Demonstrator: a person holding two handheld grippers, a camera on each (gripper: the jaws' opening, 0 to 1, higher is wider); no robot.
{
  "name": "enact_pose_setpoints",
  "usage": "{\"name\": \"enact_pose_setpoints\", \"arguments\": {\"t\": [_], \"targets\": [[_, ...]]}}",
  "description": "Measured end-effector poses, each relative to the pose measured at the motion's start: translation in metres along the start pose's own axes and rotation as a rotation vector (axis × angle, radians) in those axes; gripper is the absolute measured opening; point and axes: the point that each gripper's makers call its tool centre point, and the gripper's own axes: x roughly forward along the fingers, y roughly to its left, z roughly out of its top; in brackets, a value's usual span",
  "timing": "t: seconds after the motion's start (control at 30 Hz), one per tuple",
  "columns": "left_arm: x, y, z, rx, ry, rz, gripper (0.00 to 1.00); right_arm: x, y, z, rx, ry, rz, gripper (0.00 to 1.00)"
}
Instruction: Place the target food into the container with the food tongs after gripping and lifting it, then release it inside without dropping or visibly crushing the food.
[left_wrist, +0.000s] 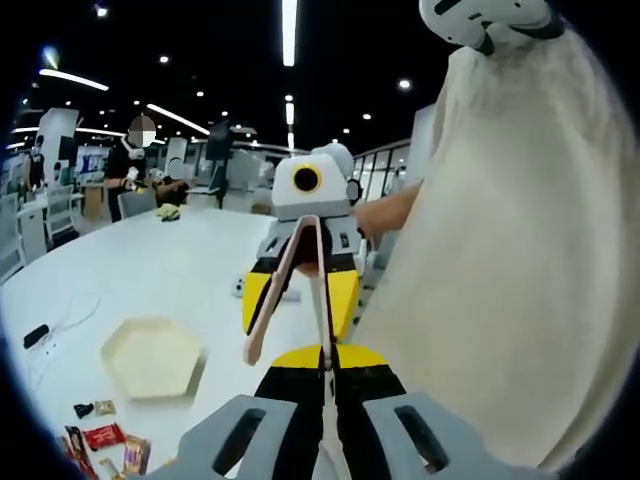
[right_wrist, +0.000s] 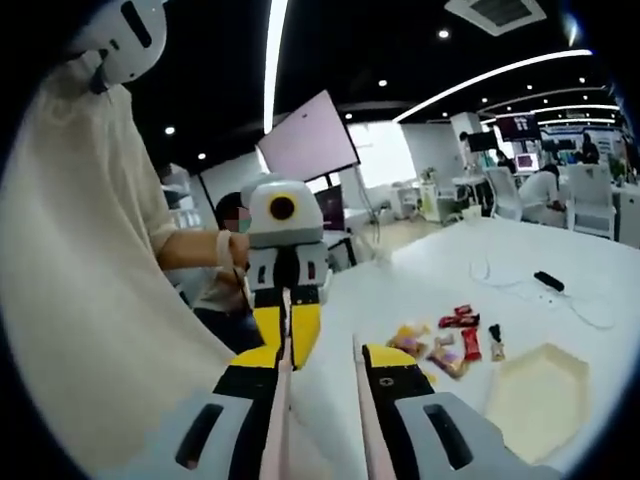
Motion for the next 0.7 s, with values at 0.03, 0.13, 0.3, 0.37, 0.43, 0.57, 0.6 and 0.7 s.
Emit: {"name": "enact_pose_setpoints", "arguments": {"t": [0.03,0.13,0.3,0.37,0.43,0.57,0.6,0.7], "targets": [[0.000,0.000,0.001,-0.001,-0.002,0.001,0.00,0.000,-0.001,0.001,0.004,-0.007,-0.002,0.31],[0.001,0.002,0.002,-0.002,-0.008,0.005,0.00,-0.001,-0.003,0.001,0.009,-0.010,-0.005,0.31],[0.001,0.003,0.004,-0.009,-0.024,0.008,0.00,-0.003,-0.004,0.003,0.013,-0.022,-0.012,0.30],[0.001,0.004,0.005,-0.010,-0.032,0.010,0.00,-0.004,-0.005,0.005,0.016,-0.029,-0.015,0.31],[0.001,0.004,0.006,-0.009,-0.038,0.012,0.00,-0.005,-0.006,0.009,0.030,-0.048,-0.018,0.31],[-0.001,0.007,0.018,-0.030,-0.117,0.025,0.00,-0.008,-0.011,0.026,0.063,-0.117,-0.033,0.32],[-0.001,0.008,0.018,-0.027,-0.114,0.027,0.00,-0.007,-0.011,0.025,0.058,-0.115,-0.035,0.32],[-0.001,0.008,0.016,-0.022,-0.102,0.026,0.00,-0.006,-0.011,0.022,0.062,-0.104,-0.035,0.32]]}}
